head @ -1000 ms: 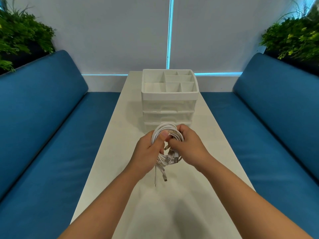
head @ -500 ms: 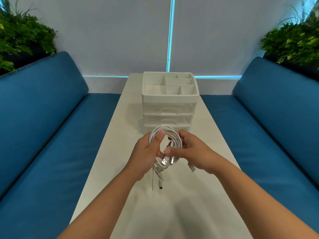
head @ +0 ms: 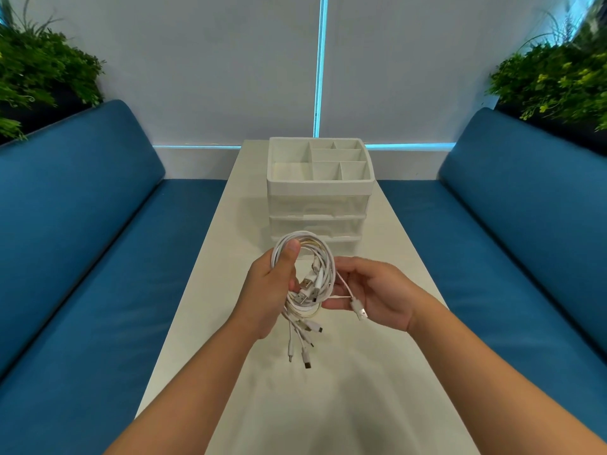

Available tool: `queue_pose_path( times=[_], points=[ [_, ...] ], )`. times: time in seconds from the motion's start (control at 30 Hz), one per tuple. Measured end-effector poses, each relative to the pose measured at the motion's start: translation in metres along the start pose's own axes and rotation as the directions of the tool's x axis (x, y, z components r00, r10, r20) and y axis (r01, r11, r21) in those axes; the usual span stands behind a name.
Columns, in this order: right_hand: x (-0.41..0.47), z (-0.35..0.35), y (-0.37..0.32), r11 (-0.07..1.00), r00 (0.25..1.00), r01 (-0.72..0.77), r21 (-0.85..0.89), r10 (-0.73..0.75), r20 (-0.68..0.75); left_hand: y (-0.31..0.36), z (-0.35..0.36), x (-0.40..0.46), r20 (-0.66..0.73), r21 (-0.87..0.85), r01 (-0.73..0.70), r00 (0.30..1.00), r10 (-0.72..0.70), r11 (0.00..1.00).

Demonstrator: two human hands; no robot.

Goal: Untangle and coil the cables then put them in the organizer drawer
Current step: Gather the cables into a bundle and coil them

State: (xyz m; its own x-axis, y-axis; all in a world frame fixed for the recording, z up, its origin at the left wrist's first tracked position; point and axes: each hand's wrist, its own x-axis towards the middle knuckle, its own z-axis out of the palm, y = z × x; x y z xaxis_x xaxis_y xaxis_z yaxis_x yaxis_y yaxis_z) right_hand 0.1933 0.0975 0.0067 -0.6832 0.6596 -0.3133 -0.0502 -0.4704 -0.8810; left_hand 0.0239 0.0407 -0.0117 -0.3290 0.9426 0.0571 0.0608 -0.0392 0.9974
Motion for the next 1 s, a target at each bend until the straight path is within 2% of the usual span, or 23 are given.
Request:
queue_pose_path(
  times=[0.1, 0.33, 0.53, 0.63, 0.7, 0.8, 1.0],
  points=[
    [0.001, -0.002, 0.007, 0.999, 0.998, -0.036, -0.035, 0.038, 0.057, 0.002, 0.002, 0.001, -0.012, 0.025, -0.015, 1.000, 0.016, 1.000],
    [0.006, -0.007, 0.011, 0.998, 0.982, 0.031, -0.049, -0.040, -0.186, 0.007, -0.004, 0.003, 0.040, 0.139, -0.078, 0.997, 0.073, 0.987],
    [0.006, -0.004, 0.012, 0.992, 0.976, 0.021, 0.126, 0.007, -0.217, 0.008, -0.007, 0.007, 0.075, 0.198, -0.102, 0.993, 0.089, 0.975],
    [0.004, 0.001, 0.010, 0.997, 0.975, 0.041, 0.068, -0.025, -0.221, 0.009, -0.007, 0.007, 0.099, 0.210, -0.115, 0.990, 0.096, 0.971],
    [0.003, 0.004, 0.008, 0.999, 0.979, 0.049, 0.007, -0.047, -0.199, 0.007, -0.007, 0.006, 0.109, 0.181, -0.108, 0.990, 0.089, 0.978],
    [0.003, 0.009, 0.003, 0.996, 0.987, 0.086, 0.018, -0.083, -0.140, -0.002, -0.013, 0.008, 0.116, 0.071, -0.088, 0.990, 0.080, 0.994],
    [0.001, 0.017, -0.003, 0.990, 0.992, 0.124, 0.070, -0.124, -0.004, -0.002, -0.018, 0.006, 0.250, -0.167, 0.042, 0.968, 0.002, 0.985]
  ],
)
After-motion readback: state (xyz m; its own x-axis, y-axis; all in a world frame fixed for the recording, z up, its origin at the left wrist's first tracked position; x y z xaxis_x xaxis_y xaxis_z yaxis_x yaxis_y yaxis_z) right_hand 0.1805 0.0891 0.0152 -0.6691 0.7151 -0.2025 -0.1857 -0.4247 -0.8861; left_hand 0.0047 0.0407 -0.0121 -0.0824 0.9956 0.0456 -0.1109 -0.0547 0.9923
